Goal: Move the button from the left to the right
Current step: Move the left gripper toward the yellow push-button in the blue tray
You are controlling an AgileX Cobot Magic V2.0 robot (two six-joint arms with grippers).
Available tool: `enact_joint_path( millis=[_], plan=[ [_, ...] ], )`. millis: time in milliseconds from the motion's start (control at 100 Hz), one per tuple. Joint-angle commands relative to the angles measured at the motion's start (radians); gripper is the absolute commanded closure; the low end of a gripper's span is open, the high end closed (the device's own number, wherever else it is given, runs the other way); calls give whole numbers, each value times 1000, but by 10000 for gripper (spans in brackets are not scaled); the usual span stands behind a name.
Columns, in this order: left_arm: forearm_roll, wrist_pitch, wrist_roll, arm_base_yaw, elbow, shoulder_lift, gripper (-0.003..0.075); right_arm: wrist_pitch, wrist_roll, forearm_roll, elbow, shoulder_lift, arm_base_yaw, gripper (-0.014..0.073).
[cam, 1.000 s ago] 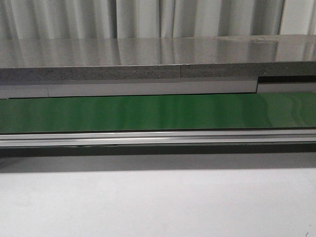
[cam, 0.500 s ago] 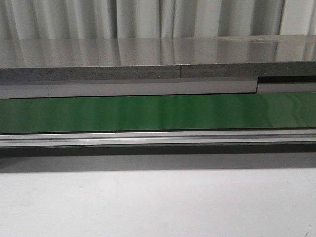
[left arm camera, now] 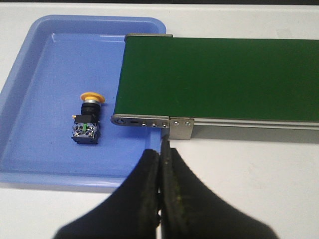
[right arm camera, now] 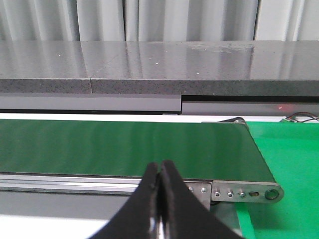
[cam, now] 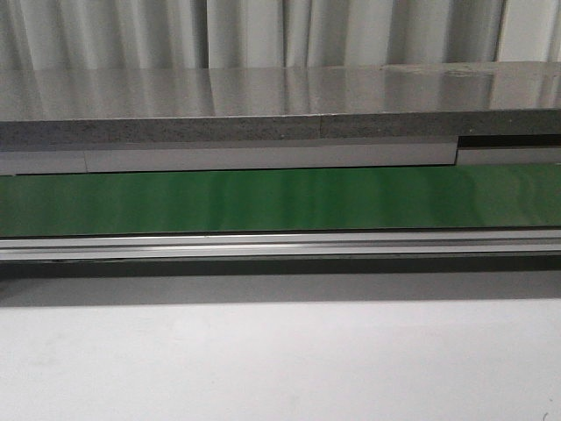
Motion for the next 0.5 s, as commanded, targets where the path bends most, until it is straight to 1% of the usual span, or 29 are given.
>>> enact_joint_path(
  millis=[0,100,170,240,280,290,310,320,360,430,490],
  plan=[
    [-14,-39,-6,1,-37,21,741,-72,-2,-10,-14,-21,5,660],
    [-20,-28,-6,1,-37,25,734,-72,-2,-10,-14,-21,5,660],
    [-20,-21,2,1,-37,25,671,-72,-2,-10,-14,-21,5,660],
    [-20,-19,5,1,-37,25,545,-72,-2,-10,-14,-21,5,660],
    [-20,-19,5,1,-37,25,448,-72,-2,-10,-14,-21,5,660],
    [-20,-19,5,1,-37,25,413,-72,-2,-10,-14,-21,5,660],
    [-20,-19,5,1,-37,25,379,-72,-2,-10,-14,-21,5,660],
    [-20,-19,5,1,-37,25,344,-72,-2,-10,-14,-21,5,660],
    [-20,-19,5,1,-37,25,249,-72,-2,-10,-14,-21,5,660],
    [-20,-17,5,1,-37,25,140,-72,-2,-10,-14,-21,5,660],
    [-20,-6,5,1,-37,25,106,-72,-2,-10,-14,-21,5,660]
  ],
)
